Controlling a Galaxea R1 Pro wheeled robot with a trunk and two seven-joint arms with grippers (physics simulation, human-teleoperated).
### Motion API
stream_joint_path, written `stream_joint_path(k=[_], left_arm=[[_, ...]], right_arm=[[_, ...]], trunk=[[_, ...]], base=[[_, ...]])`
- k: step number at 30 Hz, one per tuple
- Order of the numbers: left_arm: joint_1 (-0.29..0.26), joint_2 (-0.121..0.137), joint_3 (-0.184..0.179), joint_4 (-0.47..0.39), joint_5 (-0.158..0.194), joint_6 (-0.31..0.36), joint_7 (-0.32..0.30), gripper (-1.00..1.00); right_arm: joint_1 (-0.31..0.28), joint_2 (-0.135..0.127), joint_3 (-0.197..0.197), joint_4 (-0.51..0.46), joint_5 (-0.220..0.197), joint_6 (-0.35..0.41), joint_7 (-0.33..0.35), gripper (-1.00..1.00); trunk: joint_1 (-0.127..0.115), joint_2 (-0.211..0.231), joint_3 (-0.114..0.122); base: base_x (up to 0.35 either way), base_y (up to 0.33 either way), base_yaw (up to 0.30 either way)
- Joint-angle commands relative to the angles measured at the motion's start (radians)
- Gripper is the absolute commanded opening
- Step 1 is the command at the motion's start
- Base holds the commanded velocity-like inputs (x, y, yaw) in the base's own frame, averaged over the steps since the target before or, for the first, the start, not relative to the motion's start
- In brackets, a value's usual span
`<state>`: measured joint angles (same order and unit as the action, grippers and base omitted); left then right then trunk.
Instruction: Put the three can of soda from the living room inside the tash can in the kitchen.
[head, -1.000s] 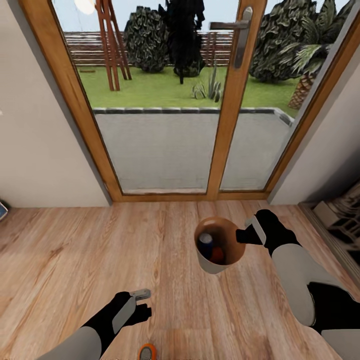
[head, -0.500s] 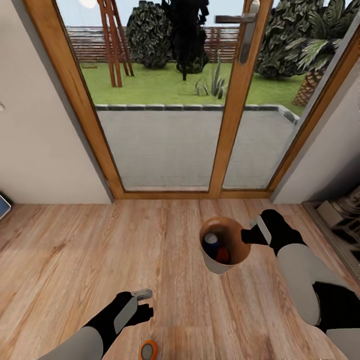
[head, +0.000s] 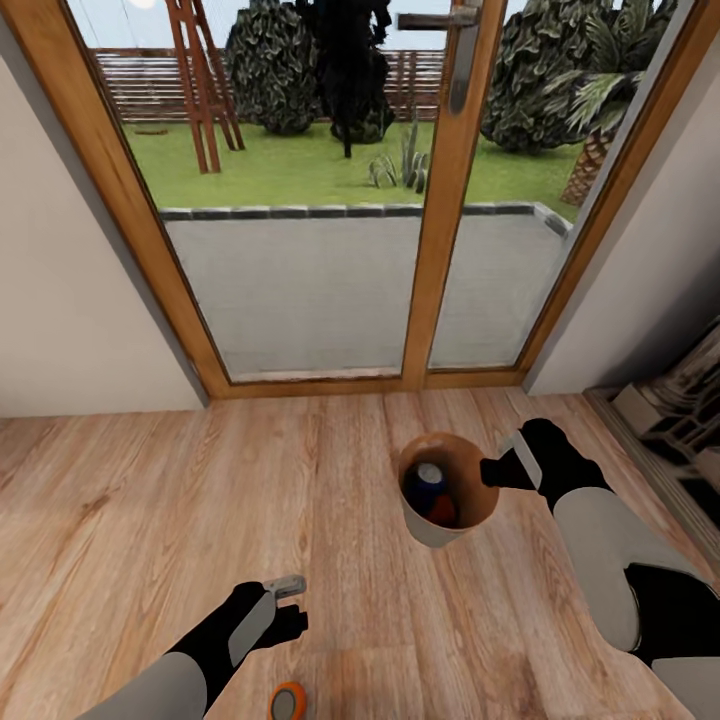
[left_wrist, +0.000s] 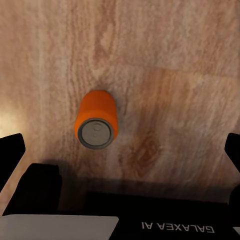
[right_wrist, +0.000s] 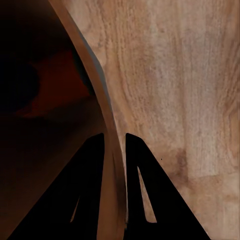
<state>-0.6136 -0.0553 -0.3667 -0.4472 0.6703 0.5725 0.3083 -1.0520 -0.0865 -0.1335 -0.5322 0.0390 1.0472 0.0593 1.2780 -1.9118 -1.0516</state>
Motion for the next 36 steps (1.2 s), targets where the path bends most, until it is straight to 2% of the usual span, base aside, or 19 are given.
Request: stream_joint_path(k=[1,36], left_arm=[[0.000,0.000,0.000,0.000,0.000,0.000,0.000,1.00],[0.000,0.000,-0.001,0.013,-0.004,0.003,0.000,1.00]], right_arm=[[-0.001,0.000,-0.001,0.000,-0.006,0.000,0.004,-1.00],[-0.024,0.005,0.001,0.003,-0.007,0.000,0.004,-1.00]], trunk=[[0.004,-0.007,-0.003],[0.138,-0.252,-0.113]], base=[[0.000,0.000,-0.012],[0.000,0.000,-0.001]])
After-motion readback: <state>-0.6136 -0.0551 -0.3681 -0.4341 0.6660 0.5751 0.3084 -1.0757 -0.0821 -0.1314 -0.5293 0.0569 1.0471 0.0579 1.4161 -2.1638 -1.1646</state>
